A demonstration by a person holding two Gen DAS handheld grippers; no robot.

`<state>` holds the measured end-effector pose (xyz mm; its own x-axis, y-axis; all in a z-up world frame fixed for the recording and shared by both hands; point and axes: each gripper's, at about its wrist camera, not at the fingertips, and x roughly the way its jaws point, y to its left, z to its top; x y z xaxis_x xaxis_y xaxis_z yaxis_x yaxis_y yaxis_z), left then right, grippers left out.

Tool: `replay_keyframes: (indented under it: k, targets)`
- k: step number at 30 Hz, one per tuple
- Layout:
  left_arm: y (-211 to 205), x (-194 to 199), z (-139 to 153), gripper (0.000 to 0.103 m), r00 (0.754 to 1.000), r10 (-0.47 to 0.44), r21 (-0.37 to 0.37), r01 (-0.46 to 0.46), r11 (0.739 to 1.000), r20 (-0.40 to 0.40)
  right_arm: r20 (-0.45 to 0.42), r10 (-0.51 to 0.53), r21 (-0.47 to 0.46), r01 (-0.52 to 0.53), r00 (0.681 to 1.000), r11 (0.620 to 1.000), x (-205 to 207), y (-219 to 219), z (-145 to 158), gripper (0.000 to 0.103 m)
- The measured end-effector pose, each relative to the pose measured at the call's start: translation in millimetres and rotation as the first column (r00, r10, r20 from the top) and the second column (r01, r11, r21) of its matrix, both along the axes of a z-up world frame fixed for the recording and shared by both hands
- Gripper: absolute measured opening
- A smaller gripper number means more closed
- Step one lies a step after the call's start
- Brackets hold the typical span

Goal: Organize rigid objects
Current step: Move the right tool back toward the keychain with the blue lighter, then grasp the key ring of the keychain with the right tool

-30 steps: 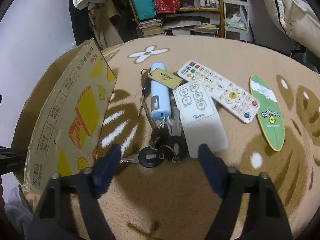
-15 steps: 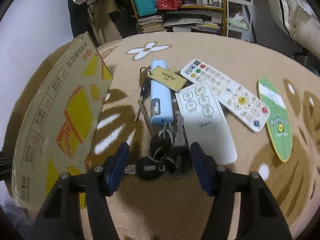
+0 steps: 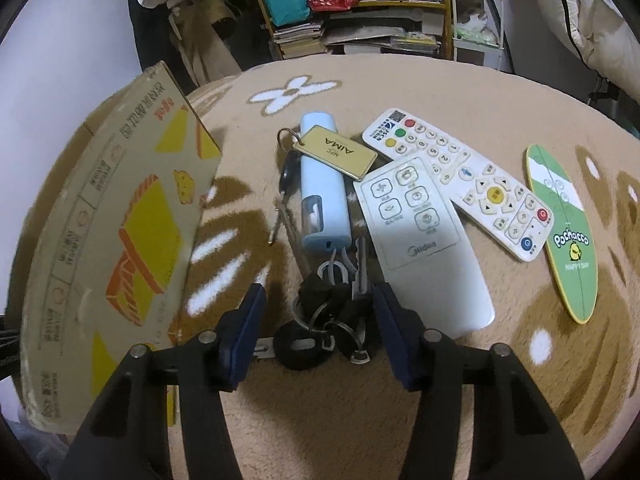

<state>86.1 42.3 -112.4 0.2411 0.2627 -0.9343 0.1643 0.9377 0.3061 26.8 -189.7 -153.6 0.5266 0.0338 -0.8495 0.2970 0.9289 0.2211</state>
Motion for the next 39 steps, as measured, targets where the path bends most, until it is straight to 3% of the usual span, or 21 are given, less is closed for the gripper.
replay_keyframes:
  k: [5, 13, 19, 24, 29, 39]
  targets:
    - [0, 0, 0, 0.024, 1.0, 0.0, -0.001, 0.0, 1.0, -0.002, -0.018, -0.029, 0.039, 0.029, 0.999, 0.999, 8, -6, -8, 0.06]
    - [1, 3, -2, 0.024, 1.0, 0.005, -0.004, -0.005, 1.0, -0.003, -0.031, -0.001, 0.022, 0.002, 1.0, 1.0, 6, 1, -10, 0.06]
    - [3, 3, 0, 0.024, 1.0, 0.004, -0.006, -0.004, 1.0, 0.0, -0.022, -0.018, 0.093, 0.02, 1.0, 0.995, -5, -3, -8, 0.059]
    - [3, 3, 0, 0.024, 1.0, 0.004, -0.008, -0.004, 1.0, 0.0, -0.034, -0.019, 0.085, 0.022, 0.999, 0.996, -8, -3, -10, 0.048]
    - [2, 1, -1, 0.024, 1.0, 0.001, -0.004, -0.001, 1.0, 0.003, -0.031, -0.047, 0.148, 0.051, 0.998, 0.988, -9, -16, -13, 0.046]
    - [2, 1, 2, 0.023, 1.0, -0.001, -0.008, 0.001, 1.0, 0.004, -0.005, -0.022, 0.123, 0.022, 1.0, 0.992, -16, -6, -8, 0.032]
